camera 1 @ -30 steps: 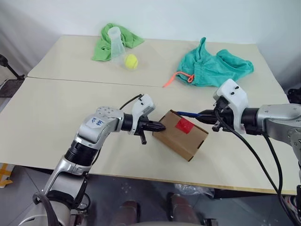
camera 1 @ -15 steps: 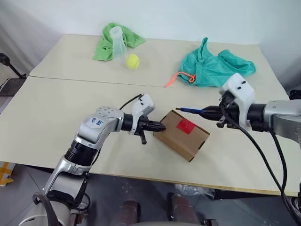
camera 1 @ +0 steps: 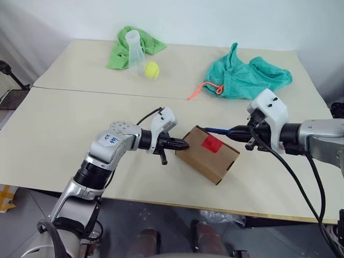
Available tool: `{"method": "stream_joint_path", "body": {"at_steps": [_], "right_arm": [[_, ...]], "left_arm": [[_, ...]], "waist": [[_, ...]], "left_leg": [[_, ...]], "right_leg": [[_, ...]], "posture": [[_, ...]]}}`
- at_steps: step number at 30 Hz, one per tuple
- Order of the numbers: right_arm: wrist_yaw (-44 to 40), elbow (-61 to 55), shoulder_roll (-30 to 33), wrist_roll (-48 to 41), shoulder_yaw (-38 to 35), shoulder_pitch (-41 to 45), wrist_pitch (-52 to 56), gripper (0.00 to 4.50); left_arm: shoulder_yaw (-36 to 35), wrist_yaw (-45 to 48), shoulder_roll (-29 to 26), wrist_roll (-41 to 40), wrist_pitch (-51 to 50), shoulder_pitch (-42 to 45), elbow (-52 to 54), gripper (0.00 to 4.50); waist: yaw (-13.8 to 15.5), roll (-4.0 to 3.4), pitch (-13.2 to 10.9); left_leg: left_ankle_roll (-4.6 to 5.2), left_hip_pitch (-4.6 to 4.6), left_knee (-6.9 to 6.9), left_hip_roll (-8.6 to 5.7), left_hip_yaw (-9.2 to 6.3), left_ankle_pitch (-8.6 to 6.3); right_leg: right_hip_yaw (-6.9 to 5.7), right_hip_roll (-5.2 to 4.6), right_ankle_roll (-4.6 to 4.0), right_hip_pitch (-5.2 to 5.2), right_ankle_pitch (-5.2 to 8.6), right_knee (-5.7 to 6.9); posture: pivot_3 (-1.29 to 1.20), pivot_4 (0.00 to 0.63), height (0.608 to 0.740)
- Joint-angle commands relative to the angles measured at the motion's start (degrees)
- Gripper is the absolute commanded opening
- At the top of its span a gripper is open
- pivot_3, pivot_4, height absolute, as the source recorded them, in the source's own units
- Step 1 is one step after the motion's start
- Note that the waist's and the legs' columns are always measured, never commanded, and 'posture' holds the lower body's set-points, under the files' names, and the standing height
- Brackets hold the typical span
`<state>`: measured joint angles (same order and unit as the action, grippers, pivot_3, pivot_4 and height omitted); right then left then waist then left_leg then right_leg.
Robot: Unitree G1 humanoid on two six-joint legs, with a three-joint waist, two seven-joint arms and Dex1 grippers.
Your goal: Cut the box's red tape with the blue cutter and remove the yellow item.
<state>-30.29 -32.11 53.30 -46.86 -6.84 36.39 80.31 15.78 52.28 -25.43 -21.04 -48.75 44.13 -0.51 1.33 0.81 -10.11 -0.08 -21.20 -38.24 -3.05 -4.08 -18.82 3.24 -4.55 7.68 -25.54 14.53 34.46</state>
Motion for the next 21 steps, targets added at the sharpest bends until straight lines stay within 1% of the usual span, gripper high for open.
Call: {"method": "stream_joint_path", "body": {"at_steps": [1, 13, 21], "right_arm": [[0.49, -1.22, 0.32, 0.29, -2.03, -0.66, -0.40, 0.19], [0.02, -1.25, 1.74, 0.75, -2.27, -3.03, -1.29, 0.19], [-0.23, -0.73, 0.81, -1.25, -4.48, 0.68, -0.92, 0.19]], "left_arm": [[0.46, 0.04, -0.62, 0.93, -0.10, 0.00, 0.31, 0.04], [0.47, 0.20, -0.56, 1.08, -0.09, 0.14, 0.07, 0.04], [0.38, 0.25, -0.46, 1.15, -0.03, 0.39, -0.26, 0.04]], "waist": [[0.00, 0.00, 0.00], [0.01, 0.00, 0.00], [0.03, 0.00, 0.00]], "left_leg": [[0.00, 0.00, 0.00, 0.00, 0.00, 0.00], [0.00, 0.01, 0.00, 0.00, 0.01, 0.00], [0.00, 0.00, 0.00, 0.00, 0.01, 0.00]], "right_leg": [[0.00, 0.00, 0.00, 0.00, 0.00, 0.00], [0.00, 0.01, 0.00, 0.00, 0.00, 0.00], [0.00, 0.00, 0.00, 0.00, 0.00, 0.00]], "posture": [[0.00, 0.150, 0.740], [0.00, 0.150, 0.740], [0.00, 0.150, 0.740]]}}
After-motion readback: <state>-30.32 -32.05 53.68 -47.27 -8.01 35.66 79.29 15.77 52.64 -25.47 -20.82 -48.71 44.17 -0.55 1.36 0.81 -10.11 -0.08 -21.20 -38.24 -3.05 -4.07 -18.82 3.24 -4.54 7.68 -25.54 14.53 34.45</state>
